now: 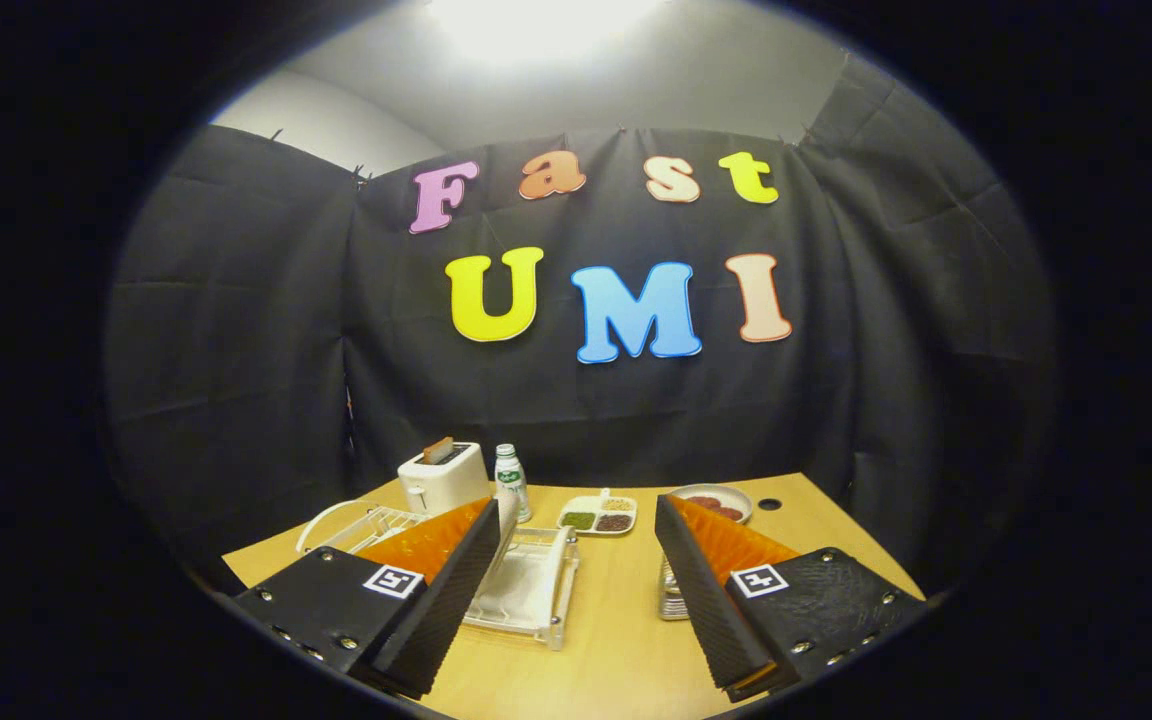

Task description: Take the plate from the dish rack, then take the spoon from the basket and place it into the plate.

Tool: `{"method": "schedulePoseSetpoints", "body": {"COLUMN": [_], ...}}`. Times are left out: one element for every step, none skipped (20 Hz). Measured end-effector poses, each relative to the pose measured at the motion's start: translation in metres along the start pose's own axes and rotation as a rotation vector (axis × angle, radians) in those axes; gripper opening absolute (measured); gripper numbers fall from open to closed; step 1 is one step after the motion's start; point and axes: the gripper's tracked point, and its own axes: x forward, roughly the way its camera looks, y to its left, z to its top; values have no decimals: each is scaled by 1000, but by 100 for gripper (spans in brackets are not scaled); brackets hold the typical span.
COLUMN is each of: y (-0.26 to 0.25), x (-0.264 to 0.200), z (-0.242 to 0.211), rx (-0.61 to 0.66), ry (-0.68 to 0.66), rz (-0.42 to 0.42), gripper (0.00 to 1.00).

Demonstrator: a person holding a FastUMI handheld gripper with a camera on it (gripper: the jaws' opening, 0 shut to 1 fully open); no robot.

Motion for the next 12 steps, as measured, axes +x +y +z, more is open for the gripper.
{"method": "schedulePoseSetpoints", "body": {"y": [12, 22, 33, 41, 46, 51, 55, 58, 64, 66, 68, 70], "x": [11, 25, 38, 51, 64, 77, 89, 102, 114, 123, 133, 142], "z": [-6, -15, -24, -37, -50, -60, -69, -79, -86, -94, -101, -108], "rx": [18, 38, 64, 90, 114, 135, 151, 164, 171, 174, 180, 193], "ry": [26, 57, 94, 138, 184, 224, 260, 294, 326, 351, 375, 398], "rz": [-7, -9, -10, -18, -28, -40, -54, -62, -59, -61, -60, -58], "gripper": [96, 96, 96, 96, 96, 96, 96, 94, 95, 94, 95, 86]}}
